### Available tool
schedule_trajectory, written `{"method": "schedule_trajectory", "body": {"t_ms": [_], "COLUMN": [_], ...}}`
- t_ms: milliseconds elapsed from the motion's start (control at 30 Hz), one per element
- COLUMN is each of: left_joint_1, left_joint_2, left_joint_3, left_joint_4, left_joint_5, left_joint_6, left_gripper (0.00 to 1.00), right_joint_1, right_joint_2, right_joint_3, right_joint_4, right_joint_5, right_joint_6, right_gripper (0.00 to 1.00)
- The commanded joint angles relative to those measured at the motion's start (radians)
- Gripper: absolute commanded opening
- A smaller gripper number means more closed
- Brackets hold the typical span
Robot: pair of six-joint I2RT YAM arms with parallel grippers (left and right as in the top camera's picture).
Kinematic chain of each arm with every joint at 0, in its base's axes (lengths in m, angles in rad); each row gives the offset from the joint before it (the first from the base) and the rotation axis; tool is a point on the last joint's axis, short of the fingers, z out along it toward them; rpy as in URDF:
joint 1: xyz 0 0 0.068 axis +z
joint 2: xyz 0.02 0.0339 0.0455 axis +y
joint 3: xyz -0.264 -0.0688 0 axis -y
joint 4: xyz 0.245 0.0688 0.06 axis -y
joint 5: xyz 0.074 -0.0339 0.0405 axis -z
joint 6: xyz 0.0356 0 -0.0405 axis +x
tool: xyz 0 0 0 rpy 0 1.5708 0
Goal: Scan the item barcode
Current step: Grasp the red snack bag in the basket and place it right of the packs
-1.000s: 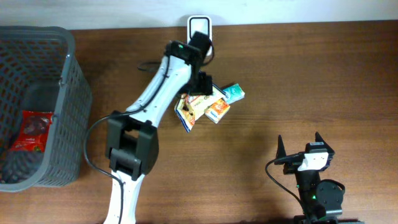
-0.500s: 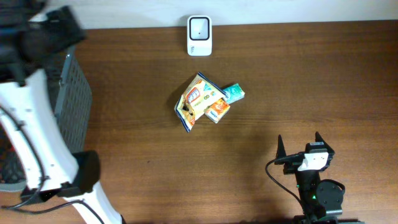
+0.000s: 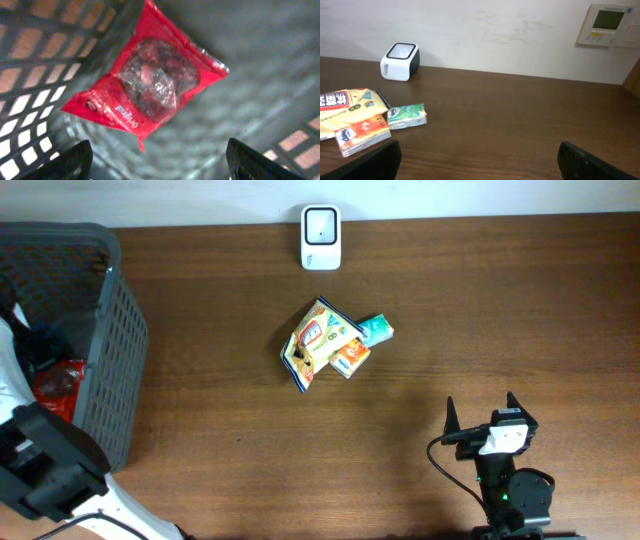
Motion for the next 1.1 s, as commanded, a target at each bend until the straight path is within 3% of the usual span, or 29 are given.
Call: {"method": "schedule_trajectory", "body": {"t_ms": [0, 167, 267, 367, 433, 567, 667, 733, 800, 933, 1000, 1067], "left_joint_1": [0.001, 0.001, 0.001, 0.001, 0.003, 0.003, 0.003, 0.0, 0.0, 0.0, 0.0, 0.0], "left_joint_2": [-0.012, -0.011, -0.011, -0.01, 0.005, 0.031, 0.031, 0.029, 0.02, -0.048, -0.15, -0.277], "left_joint_3": [-0.094, -0.302, -0.324, -0.324, -0.333, -0.408, -0.407, -0.398, -0.345, -0.176, -0.016, 0.098], "left_joint_4": [0.046, 0.236, 0.324, 0.365, 0.37, 0.392, 0.384, 0.377, 0.349, 0.261, 0.186, 0.167], "left_joint_5": [0.003, 0.002, -0.005, -0.106, -0.105, -0.097, -0.097, -0.074, -0.041, 0.152, 0.285, 0.412], "left_joint_6": [0.098, 0.204, 0.204, 0.203, 0.202, 0.202, 0.184, 0.183, 0.118, 0.114, 0.003, -0.003], "left_gripper": [0.75, 0.79, 0.8, 0.75, 0.65, 0.59, 0.33, 0.03, 0.0, 0.0, 0.0, 0.0], "right_joint_1": [-0.005, -0.005, -0.005, -0.005, -0.005, -0.005, -0.005, -0.005, -0.005, -0.005, -0.005, -0.005], "right_joint_2": [-0.005, -0.005, -0.005, -0.005, -0.005, -0.005, -0.005, -0.005, -0.005, -0.005, -0.005, -0.005], "right_joint_3": [-0.009, -0.009, -0.009, -0.009, -0.009, -0.009, -0.009, -0.009, -0.009, -0.009, -0.009, -0.009], "right_joint_4": [-0.003, -0.003, -0.003, -0.003, -0.003, -0.003, -0.003, -0.003, -0.003, -0.003, -0.003, -0.003], "right_joint_5": [0.002, 0.002, 0.002, 0.002, 0.001, 0.001, 0.002, 0.002, 0.002, 0.002, 0.002, 0.002], "right_joint_6": [0.005, 0.005, 0.005, 0.005, 0.005, 0.005, 0.005, 0.005, 0.005, 0.005, 0.005, 0.005], "right_gripper": [0.98, 0.98, 0.98, 0.98, 0.98, 0.98, 0.98, 0.98, 0.98, 0.98, 0.98, 0.98]}}
